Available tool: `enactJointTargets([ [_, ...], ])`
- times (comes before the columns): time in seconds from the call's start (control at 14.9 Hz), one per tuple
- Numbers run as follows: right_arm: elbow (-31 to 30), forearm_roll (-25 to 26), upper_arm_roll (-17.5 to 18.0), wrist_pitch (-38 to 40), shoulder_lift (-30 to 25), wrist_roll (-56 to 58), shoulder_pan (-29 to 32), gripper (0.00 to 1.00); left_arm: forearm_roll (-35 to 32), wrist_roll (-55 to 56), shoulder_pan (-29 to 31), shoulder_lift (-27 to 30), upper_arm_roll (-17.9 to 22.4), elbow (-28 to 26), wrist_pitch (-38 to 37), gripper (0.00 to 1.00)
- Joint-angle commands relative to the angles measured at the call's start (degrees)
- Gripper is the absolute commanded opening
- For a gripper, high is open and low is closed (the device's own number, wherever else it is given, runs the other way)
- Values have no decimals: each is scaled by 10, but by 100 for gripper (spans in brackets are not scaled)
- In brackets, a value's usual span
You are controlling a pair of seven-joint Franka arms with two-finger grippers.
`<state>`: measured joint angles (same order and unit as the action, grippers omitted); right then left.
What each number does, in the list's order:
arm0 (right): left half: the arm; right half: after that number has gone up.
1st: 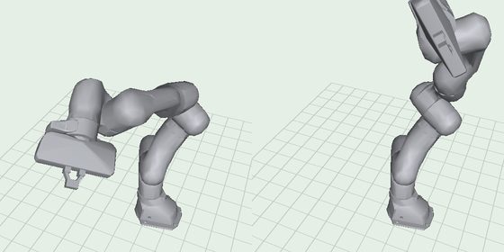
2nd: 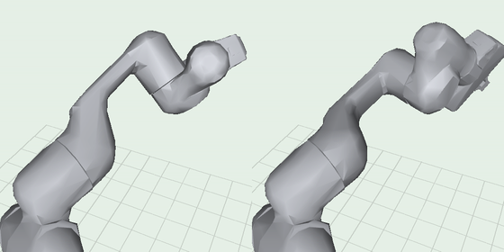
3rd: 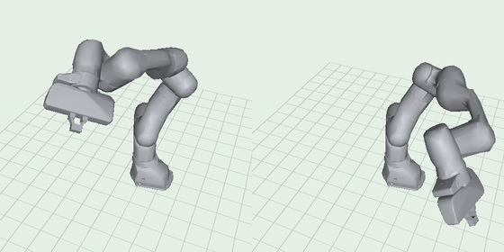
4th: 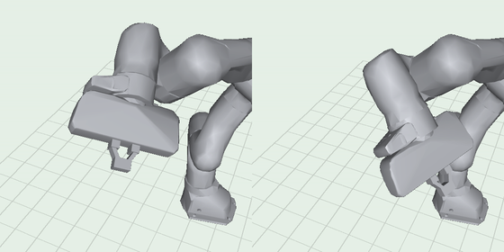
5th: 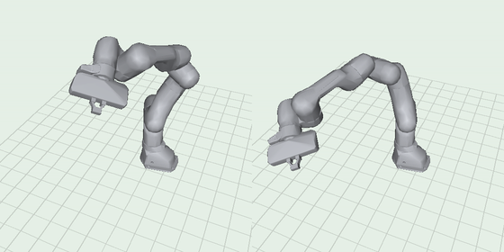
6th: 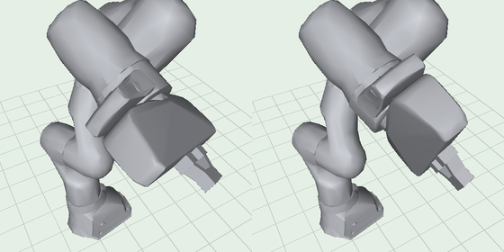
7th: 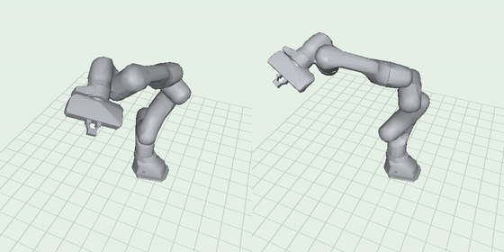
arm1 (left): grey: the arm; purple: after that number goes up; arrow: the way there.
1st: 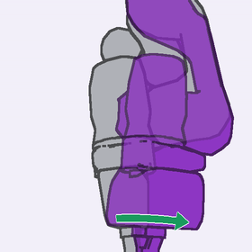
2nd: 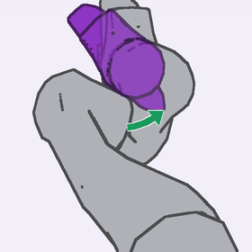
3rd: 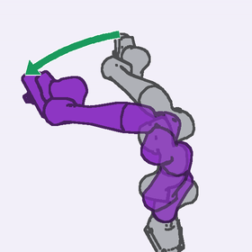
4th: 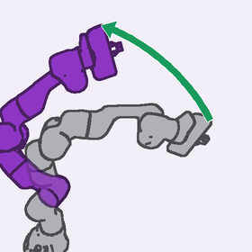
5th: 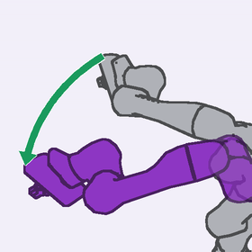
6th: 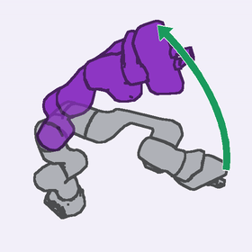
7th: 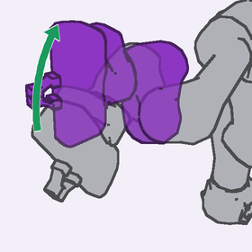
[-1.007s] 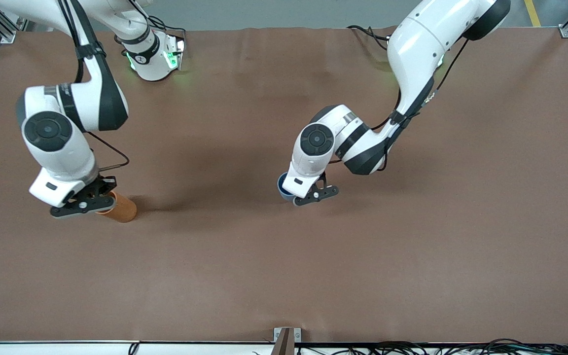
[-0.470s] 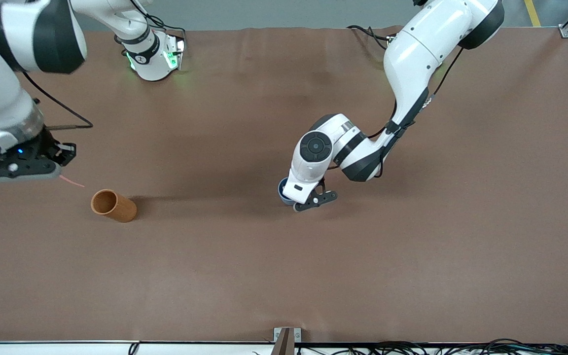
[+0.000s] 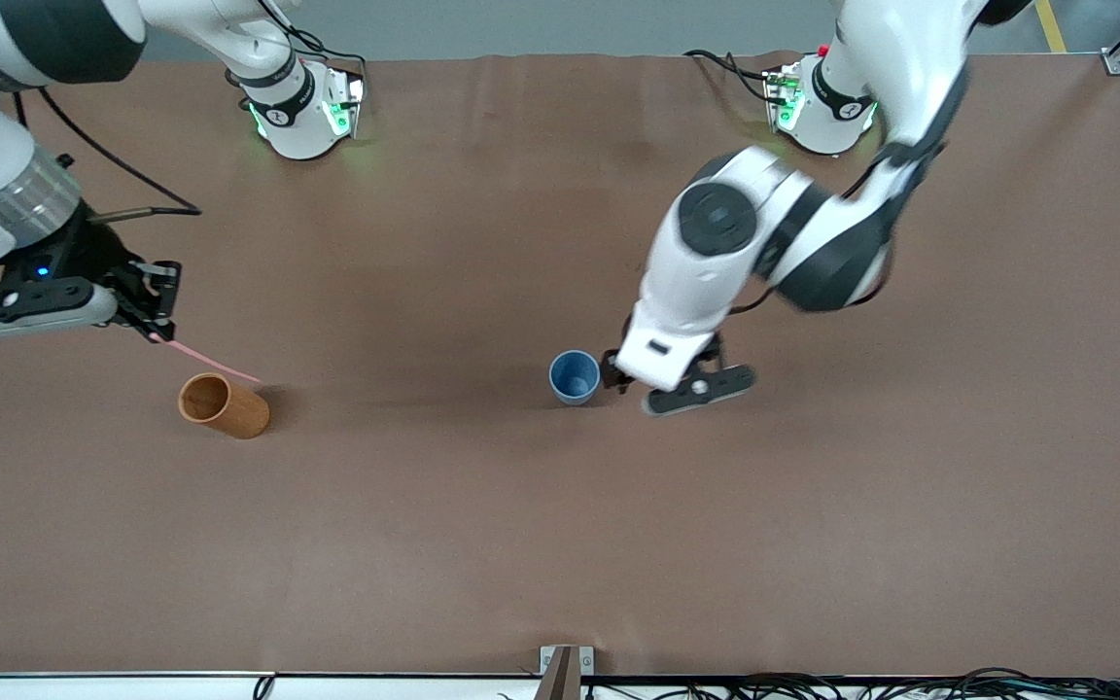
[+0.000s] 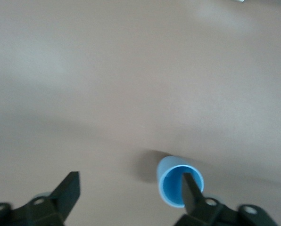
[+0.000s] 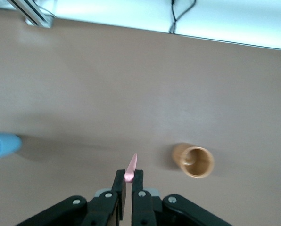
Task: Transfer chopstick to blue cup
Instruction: 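Lift the pink chopstick out of the tan cup with the right gripper, then carry the chopstick toward the blue cup while the left gripper withdraws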
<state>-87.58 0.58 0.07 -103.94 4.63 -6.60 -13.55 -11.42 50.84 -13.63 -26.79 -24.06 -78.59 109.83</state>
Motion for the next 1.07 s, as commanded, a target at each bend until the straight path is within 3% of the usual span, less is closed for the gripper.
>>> enactJointTargets([
  [0.0, 14, -3, -2, -11, 18, -134, -84, 2, 61, -144, 40, 81, 47, -25, -54, 100],
  [0.2, 46, 0, -2, -27, 62, -264, -168, 2, 138, -319, 38, 128, 159, -27, -95, 100],
  [0.47, 108, 1, -3, -28, 132, -361, -233, 2, 140, -477, 41, 191, 237, -27, -174, 100],
  [0.6, 110, 3, -3, -67, 152, -390, -262, 2, 136, -521, 48, 211, 244, -30, -214, 100],
  [1.01, 110, 2, -3, -96, 191, -433, -301, 2, 134, -522, 62, 213, 234, -32, -211, 100],
])
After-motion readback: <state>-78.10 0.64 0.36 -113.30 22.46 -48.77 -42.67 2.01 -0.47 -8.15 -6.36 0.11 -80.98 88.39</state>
